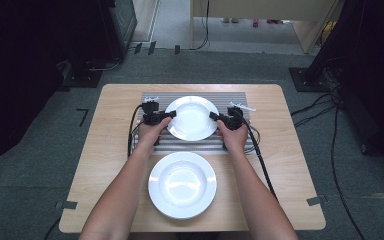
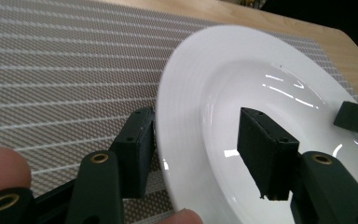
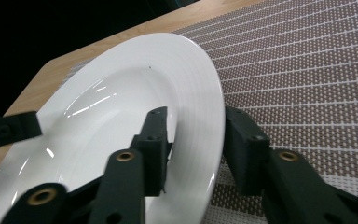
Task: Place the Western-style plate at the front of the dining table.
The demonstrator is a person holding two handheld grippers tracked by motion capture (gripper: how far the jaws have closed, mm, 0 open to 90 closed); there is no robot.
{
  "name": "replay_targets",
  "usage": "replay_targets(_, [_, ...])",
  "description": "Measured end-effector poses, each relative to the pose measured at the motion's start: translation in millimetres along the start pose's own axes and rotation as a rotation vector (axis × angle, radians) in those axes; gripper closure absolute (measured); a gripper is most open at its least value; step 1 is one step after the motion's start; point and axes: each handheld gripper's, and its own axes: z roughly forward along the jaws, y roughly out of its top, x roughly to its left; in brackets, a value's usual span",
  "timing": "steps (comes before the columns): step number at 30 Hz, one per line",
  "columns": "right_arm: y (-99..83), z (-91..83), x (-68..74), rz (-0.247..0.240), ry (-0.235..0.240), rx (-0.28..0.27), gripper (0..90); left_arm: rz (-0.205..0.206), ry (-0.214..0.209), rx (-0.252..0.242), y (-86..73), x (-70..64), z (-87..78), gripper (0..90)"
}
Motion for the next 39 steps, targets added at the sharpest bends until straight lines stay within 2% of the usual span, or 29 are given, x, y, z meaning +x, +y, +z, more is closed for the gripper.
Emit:
replay_targets(3, [1.3, -4.5, -1.6, -0.015, -0.008, 0.006, 59.2, -0.026, -0.012, -0.018, 1.4, 4.9, -11.8, 46.2])
replay_targets(6, [2.3, -13.9, -3.9, -0.005, 0.003, -0.031, 61.9, -0.014, -0.018, 0.001, -4.2, 8.8, -17.7, 47.1])
replay_targets(8, [0.5, -22.3, -7.2, 0.0, 0.015, -0.038, 63.7, -0.001, -0.015, 0.005, -9.2, 12.3, -20.9, 48.2])
replay_targets(9, [-1.0, -24.6, -8.3, -0.004, 0.011, -0.038, 65.2, -0.022, -0.03, 0.0, -13.3, 16.9, -24.0, 49.0])
replay_targets(14, [-5.1, -29.4, -11.3, 0.011, 0.034, -0.036, 66.8, -0.045, -0.049, 0.008, -18.8, 20.8, -25.2, 49.4])
replay_targets(17, [-5.1, -31.4, -7.3, -0.007, 0.038, -0.032, 66.9, -0.033, -0.049, 0.007, -18.6, 16.8, -27.0, 49.4])
replay_targets(18, [-5.6, -31.7, -3.5, -0.005, 0.051, -0.027, 67.5, -0.031, -0.059, 0.008, -18.6, 14.5, -27.0, 49.5])
replay_targets(20, [-7.3, -30.7, -1.1, -0.004, 0.037, -0.013, 69.3, -0.024, -0.078, 0.02, -19.0, 9.5, -26.5, 50.9])
replay_targets(22, [-9.1, -29.3, -2.2, 0.018, 0.038, 0.001, 69.9, -0.006, -0.066, 0.036, -20.6, 3.1, -24.5, 50.9])
replay_targets(24, [-9.9, -29.8, -3.6, 0.04, 0.045, -0.008, 71.8, -0.012, -0.073, 0.044, -21.0, 3.1, -23.8, 52.1])
replay_targets(26, [-10.0, -30.4, -3.5, 0.038, 0.041, -0.013, 72.8, -0.027, -0.083, 0.043, -22.3, 4.0, -23.0, 52.4])
replay_targets(27, [-9.6, -32.2, -2.7, 0.029, 0.031, -0.022, 75.4, -0.029, -0.078, 0.045, -22.0, 4.1, -23.3, 55.3])
replay_targets(31, [-7.4, -35.8, -3.2, 0.026, 0.031, -0.018, 78.9, -0.022, -0.064, 0.048, -21.4, 3.3, -22.7, 57.3])
replay_targets(36, [-8.8, -37.2, -2.2, 0.014, 0.034, -0.012, 77.0, -0.024, -0.067, 0.051, -21.6, 3.5, -22.8, 57.1])
replay_targets(37, [-9.2, -37.3, -2.6, 0.012, 0.04, -0.008, 75.4, -0.018, -0.064, 0.052, -21.7, 2.9, -23.3, 57.0])
replay_targets(38, [-9.1, -39.0, -2.1, 0.004, 0.054, -0.009, 69.9, -0.011, -0.065, 0.054, -21.9, 2.4, -24.0, 53.0])
replay_targets(39, [-9.1, -39.0, -2.1, 0.004, 0.054, -0.009, 69.9, -0.012, -0.069, 0.049, -22.1, 1.7, -25.0, 53.0])
